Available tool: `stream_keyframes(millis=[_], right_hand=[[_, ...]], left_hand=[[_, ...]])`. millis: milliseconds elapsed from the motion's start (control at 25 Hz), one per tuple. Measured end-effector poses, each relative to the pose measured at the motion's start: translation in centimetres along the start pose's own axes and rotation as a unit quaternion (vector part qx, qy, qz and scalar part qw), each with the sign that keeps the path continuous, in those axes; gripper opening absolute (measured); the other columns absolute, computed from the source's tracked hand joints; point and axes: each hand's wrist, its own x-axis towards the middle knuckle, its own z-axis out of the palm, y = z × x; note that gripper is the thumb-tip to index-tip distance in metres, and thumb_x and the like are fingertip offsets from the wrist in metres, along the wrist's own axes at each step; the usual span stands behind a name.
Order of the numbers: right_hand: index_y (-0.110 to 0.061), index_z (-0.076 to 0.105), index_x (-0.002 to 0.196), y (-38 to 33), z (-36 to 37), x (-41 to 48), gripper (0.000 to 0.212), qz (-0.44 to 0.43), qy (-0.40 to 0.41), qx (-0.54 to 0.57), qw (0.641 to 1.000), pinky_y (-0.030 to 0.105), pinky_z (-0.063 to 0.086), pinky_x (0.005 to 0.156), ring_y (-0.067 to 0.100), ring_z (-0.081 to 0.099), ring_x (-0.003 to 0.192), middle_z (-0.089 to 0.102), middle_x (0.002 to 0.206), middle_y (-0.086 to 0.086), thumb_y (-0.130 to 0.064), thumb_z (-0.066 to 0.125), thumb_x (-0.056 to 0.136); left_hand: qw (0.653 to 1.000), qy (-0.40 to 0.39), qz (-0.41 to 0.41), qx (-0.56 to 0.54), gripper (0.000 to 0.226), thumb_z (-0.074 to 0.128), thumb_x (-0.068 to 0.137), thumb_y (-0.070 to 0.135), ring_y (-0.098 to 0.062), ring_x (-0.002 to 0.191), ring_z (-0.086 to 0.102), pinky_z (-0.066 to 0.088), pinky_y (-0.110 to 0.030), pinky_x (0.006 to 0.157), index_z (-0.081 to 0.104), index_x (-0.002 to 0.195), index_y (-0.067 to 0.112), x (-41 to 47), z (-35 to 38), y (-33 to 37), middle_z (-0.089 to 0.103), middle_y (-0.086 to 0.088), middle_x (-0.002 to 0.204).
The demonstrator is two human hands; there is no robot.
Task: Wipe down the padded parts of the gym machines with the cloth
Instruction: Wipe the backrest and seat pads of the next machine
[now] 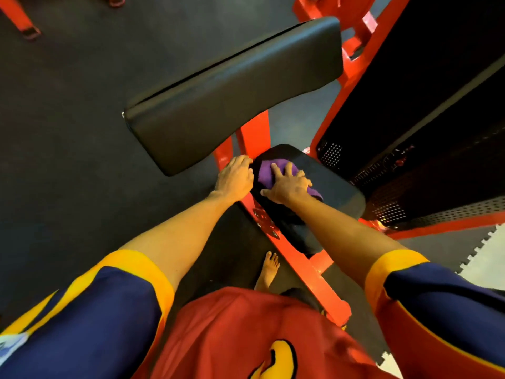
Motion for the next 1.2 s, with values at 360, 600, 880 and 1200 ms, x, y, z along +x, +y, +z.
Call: stream_keyframes(millis=[360, 600, 880, 1200], right_hand=[[-0.031, 0.012, 0.164, 0.8, 2.1, 5.1, 0.069, -0.237, 0.067, -0.068, 0.967, 0.059, -0.005, 0.124, 0.025, 0.002, 0.159, 0.012, 0.172, -0.002, -0.063, 0.024, 0.104], [-0.033, 0.029, 0.16, 4.1, 0.7, 8.9, 0.067, -0.177, 0.09, 0.004, 0.98, 0.053, -0.004, 0.126, 0.021, 0.005, 0.158, 0.017, 0.171, -0.003, -0.065, 0.031, 0.102], [-0.031, 0.035, 0.158, 2.2, 2.9, 5.4, 0.062, -0.352, 0.058, -0.069, 0.932, 0.051, -0.005, 0.127, 0.02, 0.003, 0.159, 0.015, 0.171, -0.006, -0.06, 0.033, 0.103], [-0.03, 0.033, 0.158, 0.9, 4.1, 3.1, 0.074, -0.308, 0.104, -0.079, 0.942, 0.059, -0.001, 0.125, 0.029, 0.003, 0.158, 0.016, 0.171, 0.003, -0.054, 0.057, 0.093]], left_hand=[[0.952, -0.075, -0.241, -0.173, 0.04, 0.042, 0.103, 0.01, -0.038, 0.134, 0.048, 0.038, -0.042, 0.109, 0.05, 0.141, 0.003, -0.1, 6.6, 0.5, 0.051, -0.023, 0.144], [0.912, -0.019, -0.291, -0.29, 0.049, 0.036, 0.108, 0.009, -0.03, 0.147, 0.036, 0.026, -0.03, 0.116, 0.034, 0.156, 0.01, 1.4, 7.2, 0.9, 0.037, -0.016, 0.16], [0.797, 0.058, -0.36, -0.482, 0.042, 0.036, 0.108, 0.009, -0.026, 0.145, 0.041, 0.029, -0.033, 0.121, 0.048, 0.148, 0.007, 2.0, 9.4, 0.0, 0.046, -0.013, 0.154], [0.753, 0.086, -0.387, -0.525, 0.042, 0.043, 0.107, 0.031, -0.024, 0.128, 0.056, 0.041, -0.035, 0.11, 0.06, 0.137, 0.008, 2.6, 8.7, 0.0, 0.061, -0.012, 0.138]])
